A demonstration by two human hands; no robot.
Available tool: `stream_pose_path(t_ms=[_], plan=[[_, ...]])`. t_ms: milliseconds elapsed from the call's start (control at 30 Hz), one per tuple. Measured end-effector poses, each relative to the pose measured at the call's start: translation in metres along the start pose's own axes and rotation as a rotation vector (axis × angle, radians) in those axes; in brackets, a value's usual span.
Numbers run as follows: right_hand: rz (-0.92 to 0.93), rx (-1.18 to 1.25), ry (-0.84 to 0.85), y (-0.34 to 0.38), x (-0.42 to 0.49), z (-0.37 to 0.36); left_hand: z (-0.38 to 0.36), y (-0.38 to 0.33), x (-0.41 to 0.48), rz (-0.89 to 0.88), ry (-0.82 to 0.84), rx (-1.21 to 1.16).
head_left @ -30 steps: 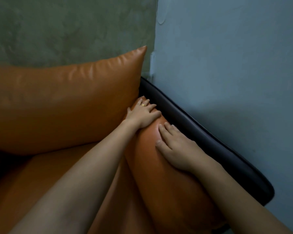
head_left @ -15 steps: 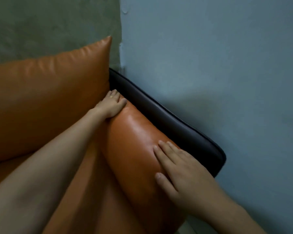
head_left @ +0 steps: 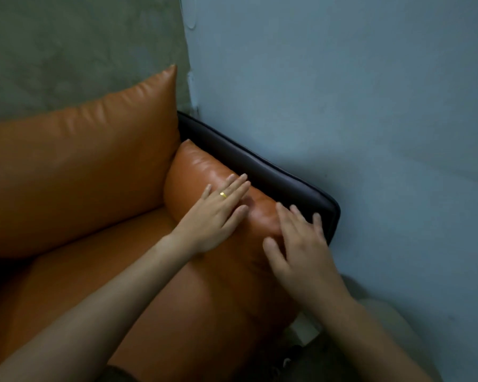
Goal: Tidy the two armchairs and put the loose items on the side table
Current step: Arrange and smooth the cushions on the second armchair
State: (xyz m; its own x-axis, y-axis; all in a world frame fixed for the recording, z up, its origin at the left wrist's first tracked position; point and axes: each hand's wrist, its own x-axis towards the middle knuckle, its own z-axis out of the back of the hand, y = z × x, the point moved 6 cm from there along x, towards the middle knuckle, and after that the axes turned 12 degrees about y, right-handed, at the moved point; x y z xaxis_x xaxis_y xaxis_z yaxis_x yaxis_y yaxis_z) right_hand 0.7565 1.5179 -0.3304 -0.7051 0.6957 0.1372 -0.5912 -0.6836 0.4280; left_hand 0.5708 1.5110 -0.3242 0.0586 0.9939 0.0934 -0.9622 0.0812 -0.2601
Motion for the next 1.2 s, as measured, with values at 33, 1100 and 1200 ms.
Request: stream_pose_path(t_ms=[33,1100,1200], plan=[[0.016,0.048,-0.012,0.0,0.015,0.007,0.003,-0.006,0.008,-0.018,-0.019,-0.031],[0.377,-0.091,-0.173,-0.032,0.046,-0.018,-0.189,-0.06,-0.066,0.653,-0.957,-0.839],[0.397,-0.073,-0.201,-0.029,0.041,-0.023,-0.189,-0.06,-0.064,0.661,-0.993,-0.816]])
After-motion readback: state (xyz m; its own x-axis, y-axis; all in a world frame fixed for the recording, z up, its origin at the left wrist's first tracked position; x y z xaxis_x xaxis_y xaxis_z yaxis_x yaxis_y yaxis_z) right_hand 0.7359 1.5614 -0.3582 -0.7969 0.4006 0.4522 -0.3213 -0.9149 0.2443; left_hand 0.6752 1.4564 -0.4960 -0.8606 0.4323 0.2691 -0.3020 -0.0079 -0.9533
